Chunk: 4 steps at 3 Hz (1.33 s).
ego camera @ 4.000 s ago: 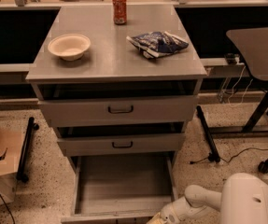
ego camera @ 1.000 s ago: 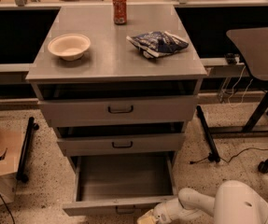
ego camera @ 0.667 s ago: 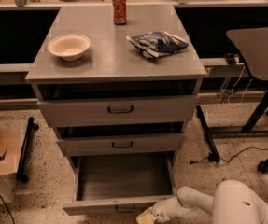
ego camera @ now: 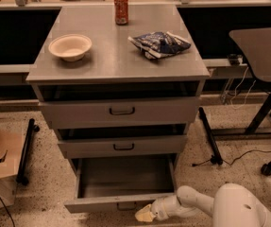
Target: Close bottom drawer
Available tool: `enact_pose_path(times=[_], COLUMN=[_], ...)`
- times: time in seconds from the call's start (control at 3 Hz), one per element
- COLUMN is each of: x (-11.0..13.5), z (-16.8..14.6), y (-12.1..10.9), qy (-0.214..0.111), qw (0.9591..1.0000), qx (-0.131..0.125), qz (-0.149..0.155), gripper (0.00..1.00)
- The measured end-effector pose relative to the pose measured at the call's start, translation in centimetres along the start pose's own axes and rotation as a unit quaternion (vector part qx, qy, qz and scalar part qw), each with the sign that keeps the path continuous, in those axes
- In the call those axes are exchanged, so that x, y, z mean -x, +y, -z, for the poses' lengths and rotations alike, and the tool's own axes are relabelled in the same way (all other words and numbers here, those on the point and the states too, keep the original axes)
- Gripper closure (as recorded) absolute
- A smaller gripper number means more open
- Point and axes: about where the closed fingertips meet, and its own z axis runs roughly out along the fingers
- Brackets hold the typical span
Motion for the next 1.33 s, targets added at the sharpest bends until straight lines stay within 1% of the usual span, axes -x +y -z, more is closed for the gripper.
enact_pose_path(times=[0.67,1.33], x=[2.2,5.7], z=[0.9,2.3], y=[-1.4,-3.5], qy=[-0.021,-0.040], qw=[0.9995,0.9977], qx=[-0.009,-0.022], qz=[0.024,0.050], gripper=[1.00,1.00])
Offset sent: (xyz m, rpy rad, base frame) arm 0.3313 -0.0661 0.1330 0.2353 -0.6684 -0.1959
